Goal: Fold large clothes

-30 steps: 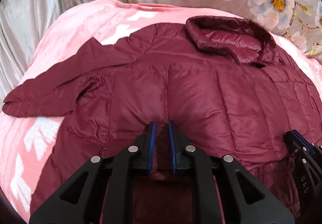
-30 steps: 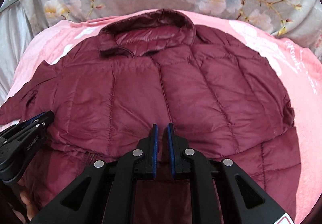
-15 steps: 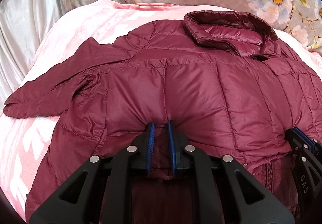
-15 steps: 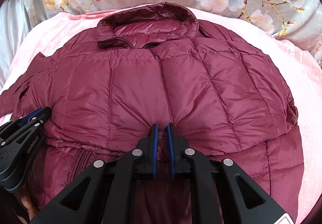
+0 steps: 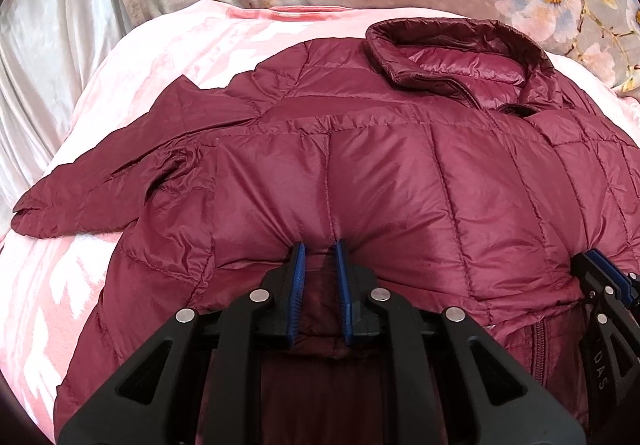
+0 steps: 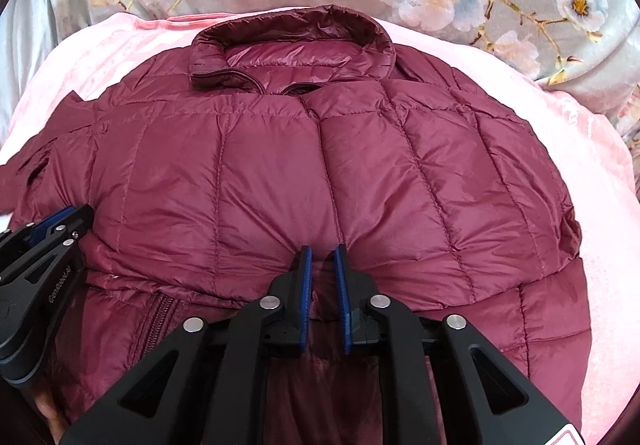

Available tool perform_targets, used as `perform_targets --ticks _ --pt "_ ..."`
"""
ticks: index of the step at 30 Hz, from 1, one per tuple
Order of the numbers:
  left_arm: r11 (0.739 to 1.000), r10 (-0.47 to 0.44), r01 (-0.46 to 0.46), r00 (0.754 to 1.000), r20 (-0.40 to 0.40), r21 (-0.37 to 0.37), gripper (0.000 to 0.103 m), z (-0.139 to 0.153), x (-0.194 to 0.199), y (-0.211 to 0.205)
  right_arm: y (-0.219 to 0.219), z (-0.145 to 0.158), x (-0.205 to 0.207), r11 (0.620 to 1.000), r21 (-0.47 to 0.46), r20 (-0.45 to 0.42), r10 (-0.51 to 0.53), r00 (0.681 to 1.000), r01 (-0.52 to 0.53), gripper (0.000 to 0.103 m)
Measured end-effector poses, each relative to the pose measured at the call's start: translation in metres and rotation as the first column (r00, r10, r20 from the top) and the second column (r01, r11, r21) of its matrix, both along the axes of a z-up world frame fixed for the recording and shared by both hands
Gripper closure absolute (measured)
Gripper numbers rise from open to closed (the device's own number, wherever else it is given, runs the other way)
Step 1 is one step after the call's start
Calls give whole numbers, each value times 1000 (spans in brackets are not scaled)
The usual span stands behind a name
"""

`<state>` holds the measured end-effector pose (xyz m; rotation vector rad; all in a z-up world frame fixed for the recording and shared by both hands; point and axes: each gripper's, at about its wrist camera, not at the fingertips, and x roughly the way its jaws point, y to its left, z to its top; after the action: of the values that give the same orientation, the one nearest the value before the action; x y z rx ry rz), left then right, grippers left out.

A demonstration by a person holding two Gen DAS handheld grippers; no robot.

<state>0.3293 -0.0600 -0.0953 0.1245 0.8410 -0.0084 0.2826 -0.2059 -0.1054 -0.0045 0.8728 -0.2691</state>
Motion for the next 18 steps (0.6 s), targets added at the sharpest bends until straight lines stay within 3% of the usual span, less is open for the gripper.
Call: perform_targets --ticks 5,8,10,11,12,13,15,18 --pt "1000 13 -13 1000 1 8 81 0 0 2 1 0 0 1000 -12 -1 -3 1000 3 87" --pt "1000 28 -28 1000 3 -8 64 2 0 7 1 0 0 1000 -17 0 -9 1000 9 83" --pt "995 40 -39 999 5 -87 34 10 -2 23 -3 2 -1 1000 -1 9 -18 1000 18 72" --pt "991 50 -49 999 3 -125 30 15 -5 34 -6 5 -4 1000 17 24 -19 1000 18 64" --pt "983 71 -68 997 11 -170 28 24 -10 52 -7 10 -9 999 34 48 -15 999 13 40" --pt "978 85 -79 996 20 -194 22 31 -13 66 -6 16 -15 999 50 75 -5 997 1 23" --pt "964 148 -131 987 56 -230 9 49 -20 111 1 30 -32 997 74 147 16 989 -27 22" --pt "936 269 -243 961 71 -255 9 64 -22 176 20 40 -44 994 81 178 63 982 -78 22"
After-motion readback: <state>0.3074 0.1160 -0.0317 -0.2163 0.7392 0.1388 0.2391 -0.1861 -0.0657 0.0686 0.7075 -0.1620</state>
